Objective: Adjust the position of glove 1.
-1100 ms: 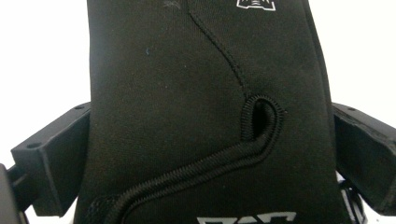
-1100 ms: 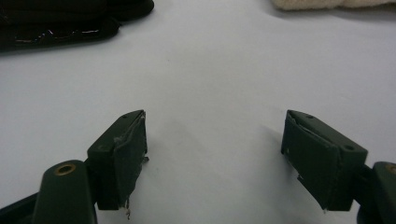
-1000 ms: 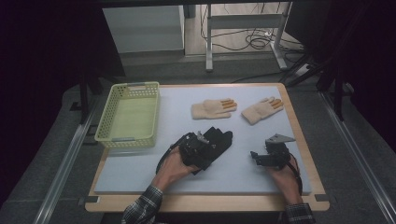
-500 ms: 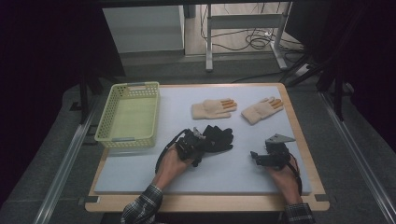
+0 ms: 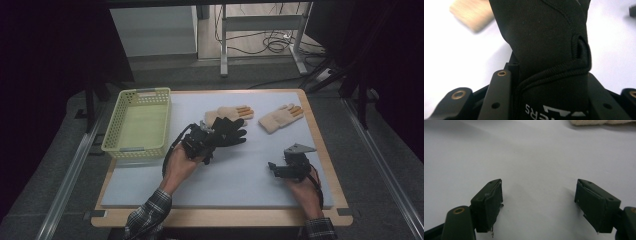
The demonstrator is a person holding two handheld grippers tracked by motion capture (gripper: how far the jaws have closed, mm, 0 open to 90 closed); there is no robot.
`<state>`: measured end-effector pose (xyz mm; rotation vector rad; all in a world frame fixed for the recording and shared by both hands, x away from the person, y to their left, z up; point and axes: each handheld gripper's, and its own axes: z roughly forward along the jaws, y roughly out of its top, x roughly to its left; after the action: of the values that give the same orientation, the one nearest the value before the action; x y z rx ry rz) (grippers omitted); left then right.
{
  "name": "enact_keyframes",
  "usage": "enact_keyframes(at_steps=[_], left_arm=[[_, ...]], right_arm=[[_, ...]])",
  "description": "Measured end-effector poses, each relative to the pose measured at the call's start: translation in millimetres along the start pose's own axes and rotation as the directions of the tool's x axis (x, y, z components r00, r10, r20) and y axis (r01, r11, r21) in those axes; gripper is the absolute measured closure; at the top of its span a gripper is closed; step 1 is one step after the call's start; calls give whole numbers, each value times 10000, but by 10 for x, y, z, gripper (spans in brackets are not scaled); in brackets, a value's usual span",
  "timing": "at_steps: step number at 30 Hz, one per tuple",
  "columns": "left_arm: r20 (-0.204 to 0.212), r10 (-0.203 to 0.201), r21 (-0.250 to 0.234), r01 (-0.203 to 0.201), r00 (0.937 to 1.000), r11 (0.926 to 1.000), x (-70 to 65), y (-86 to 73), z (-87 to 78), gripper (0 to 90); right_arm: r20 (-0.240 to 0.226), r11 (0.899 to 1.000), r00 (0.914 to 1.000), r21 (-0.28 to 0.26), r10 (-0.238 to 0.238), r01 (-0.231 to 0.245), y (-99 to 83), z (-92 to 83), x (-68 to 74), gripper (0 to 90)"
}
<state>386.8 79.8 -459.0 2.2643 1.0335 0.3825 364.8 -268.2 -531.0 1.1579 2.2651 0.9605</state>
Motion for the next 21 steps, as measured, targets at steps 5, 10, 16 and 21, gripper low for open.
enact_keyframes(at_steps=[5, 10, 16, 21], left_arm=[[-369, -409, -171, 403, 9985, 9990, 182, 89, -168, 646], [-852, -845, -301, 822, 9928, 9962, 381, 124, -322, 642], [-1398, -1508, -443, 1459, 9786, 9883, 659, 92, -482, 639], [-1804, -2087, -561, 2018, 9612, 9778, 908, 12, -604, 639]], right_arm=[[1, 10000, 10000, -2, 7, -7, 0, 0, 1, 220], [6, 10000, 10000, 5, 21, -21, 0, -1, 2, 220], [10, 10000, 10000, -4, 2, -2, -1, 0, 1, 220], [13, 10000, 10000, -1, 9, -9, -1, 0, 1, 220]])
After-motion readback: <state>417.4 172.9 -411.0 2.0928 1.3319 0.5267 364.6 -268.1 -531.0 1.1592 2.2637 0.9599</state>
